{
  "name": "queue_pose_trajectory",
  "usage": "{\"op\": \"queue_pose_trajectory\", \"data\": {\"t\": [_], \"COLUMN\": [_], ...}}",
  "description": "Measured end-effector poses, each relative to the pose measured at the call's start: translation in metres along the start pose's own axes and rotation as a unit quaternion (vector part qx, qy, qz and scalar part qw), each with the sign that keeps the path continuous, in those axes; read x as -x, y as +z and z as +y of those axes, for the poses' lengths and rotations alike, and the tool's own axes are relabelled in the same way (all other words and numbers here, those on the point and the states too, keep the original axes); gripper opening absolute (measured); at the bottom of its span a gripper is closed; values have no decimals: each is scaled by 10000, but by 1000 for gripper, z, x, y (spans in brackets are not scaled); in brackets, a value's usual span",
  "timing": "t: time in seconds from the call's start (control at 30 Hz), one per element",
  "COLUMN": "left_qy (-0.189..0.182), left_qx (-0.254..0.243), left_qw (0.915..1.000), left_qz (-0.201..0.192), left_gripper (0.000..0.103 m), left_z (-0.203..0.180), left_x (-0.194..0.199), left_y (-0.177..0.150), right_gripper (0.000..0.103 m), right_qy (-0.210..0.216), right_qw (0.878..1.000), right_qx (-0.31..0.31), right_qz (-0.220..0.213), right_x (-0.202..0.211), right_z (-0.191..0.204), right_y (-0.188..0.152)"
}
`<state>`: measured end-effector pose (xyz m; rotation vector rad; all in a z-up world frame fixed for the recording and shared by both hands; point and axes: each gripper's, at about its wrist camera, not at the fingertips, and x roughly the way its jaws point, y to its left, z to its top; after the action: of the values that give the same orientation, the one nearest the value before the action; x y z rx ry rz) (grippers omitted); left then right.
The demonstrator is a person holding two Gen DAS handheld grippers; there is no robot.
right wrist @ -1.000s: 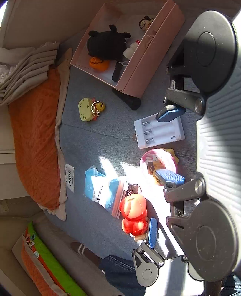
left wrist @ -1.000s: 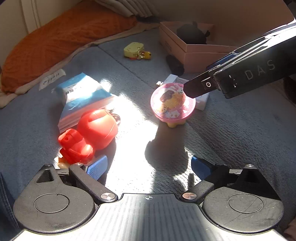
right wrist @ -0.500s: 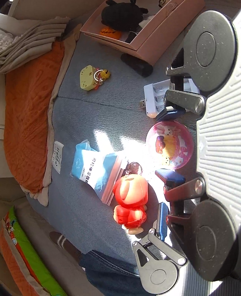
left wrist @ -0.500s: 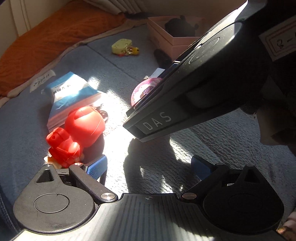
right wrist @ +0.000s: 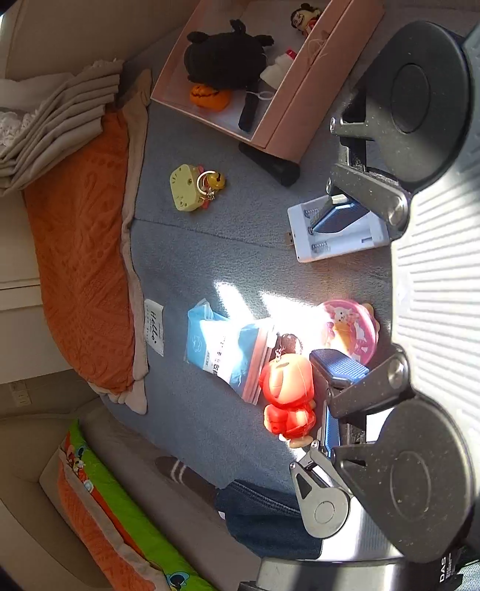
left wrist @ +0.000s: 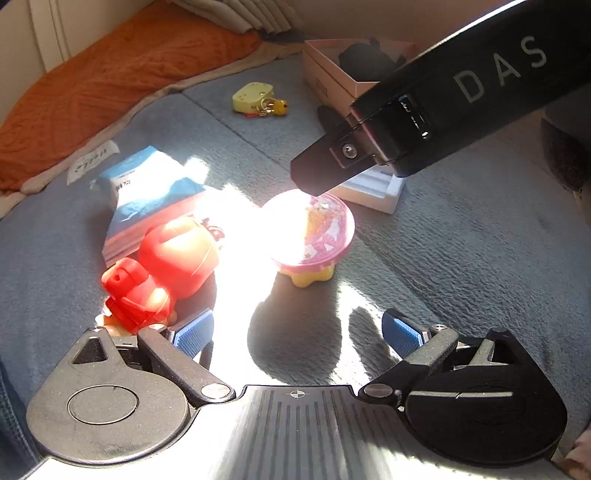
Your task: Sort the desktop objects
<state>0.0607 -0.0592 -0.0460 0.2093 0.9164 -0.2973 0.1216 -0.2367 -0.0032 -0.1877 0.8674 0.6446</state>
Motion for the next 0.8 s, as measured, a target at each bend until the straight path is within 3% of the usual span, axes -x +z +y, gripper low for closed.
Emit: {"op": "queue_pose_trajectory", "data": {"t": [0.07, 0.2, 0.27, 0.33, 0.43, 0.57, 0.67, 0.73, 0.8], "left_qy": [40, -44, -78, -54, -4, 47, 49, 67, 74], "left_qx": [122, 417, 446, 415, 414, 468, 442, 409, 399], "left_qw": [9999, 9990, 9986, 9985, 9987, 9986, 9987, 9987, 9983], "left_qz": [-10, -141, -272, -350, -296, -256, -256, -295, -410], "left_gripper": [100, 100, 100, 101, 101, 101, 101, 101, 101], "left_z": [4, 11, 9, 7, 6, 10, 9, 7, 4], "left_x": [-1, 0, 2, 1, -2, -6, -6, -5, -2], "left_y": [1, 3, 2, 2, 0, 0, -1, 0, 2], "right_gripper": [70, 69, 56, 52, 52, 52, 61, 63, 68], "right_qy": [-374, -603, -582, -496, -453, -616, -1358, -2090, -2532], "right_qw": [9992, 9973, 9967, 9971, 9953, 9828, 9721, 9628, 9583], "right_qx": [-36, -76, -54, -34, 420, 1300, 1488, 1273, 803], "right_qz": [118, 404, 564, 573, 740, 1159, 1199, 1147, 1050], "right_x": [-11, -41, -51, -45, -31, -9, 1, 5, 13], "right_z": [-13, -29, -31, -30, -24, -25, -40, -53, -61], "right_y": [-6, -17, -23, -23, -28, -53, -64, -67, -66]}}
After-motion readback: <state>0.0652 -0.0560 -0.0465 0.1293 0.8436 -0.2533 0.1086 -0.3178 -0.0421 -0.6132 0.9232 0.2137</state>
